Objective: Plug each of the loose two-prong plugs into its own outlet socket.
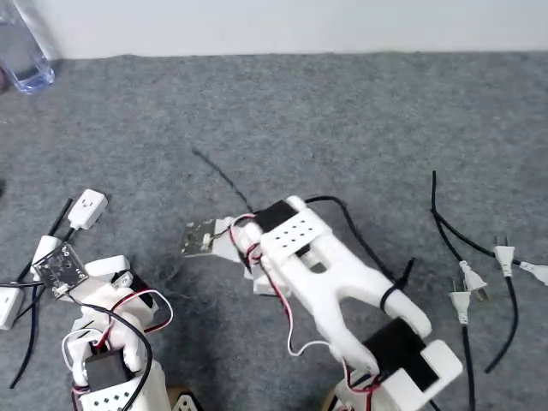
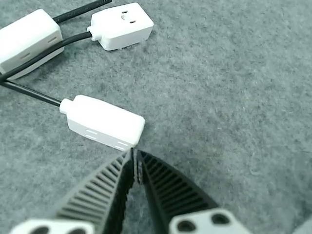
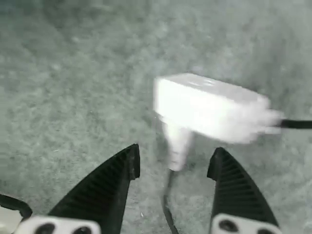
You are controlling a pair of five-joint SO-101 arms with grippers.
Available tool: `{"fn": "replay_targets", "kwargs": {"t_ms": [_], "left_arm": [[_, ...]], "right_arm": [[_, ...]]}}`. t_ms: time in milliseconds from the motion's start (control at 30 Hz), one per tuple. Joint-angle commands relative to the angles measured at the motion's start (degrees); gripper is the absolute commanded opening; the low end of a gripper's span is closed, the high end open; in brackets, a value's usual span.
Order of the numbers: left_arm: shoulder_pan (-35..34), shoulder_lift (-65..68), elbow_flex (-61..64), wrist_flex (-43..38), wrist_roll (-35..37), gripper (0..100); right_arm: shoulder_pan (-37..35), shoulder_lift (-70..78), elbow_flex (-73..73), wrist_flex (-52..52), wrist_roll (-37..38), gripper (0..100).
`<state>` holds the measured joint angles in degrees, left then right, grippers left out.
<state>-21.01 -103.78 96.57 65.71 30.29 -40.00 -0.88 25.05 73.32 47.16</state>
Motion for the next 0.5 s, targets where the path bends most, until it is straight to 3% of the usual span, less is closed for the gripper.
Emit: {"fn": "replay_targets", "kwargs": {"t_ms": [0,267,467], "left_arm": [[-0.3,-0.4,-0.1,-0.2,-0.6,1],[-0.3,-0.4,-0.1,-0.2,-0.6,1],[-0.3,-0.4,-0.1,-0.2,-0.6,1]], "right_arm": [[-2.2,-2.2,-1.6,0.4,-2.4,21.8],[1.3,-1.7,-5.1,-2.9,-3.2,21.9],[5.7,4.1,-7.5,-4.9,1.0,21.9]]}}
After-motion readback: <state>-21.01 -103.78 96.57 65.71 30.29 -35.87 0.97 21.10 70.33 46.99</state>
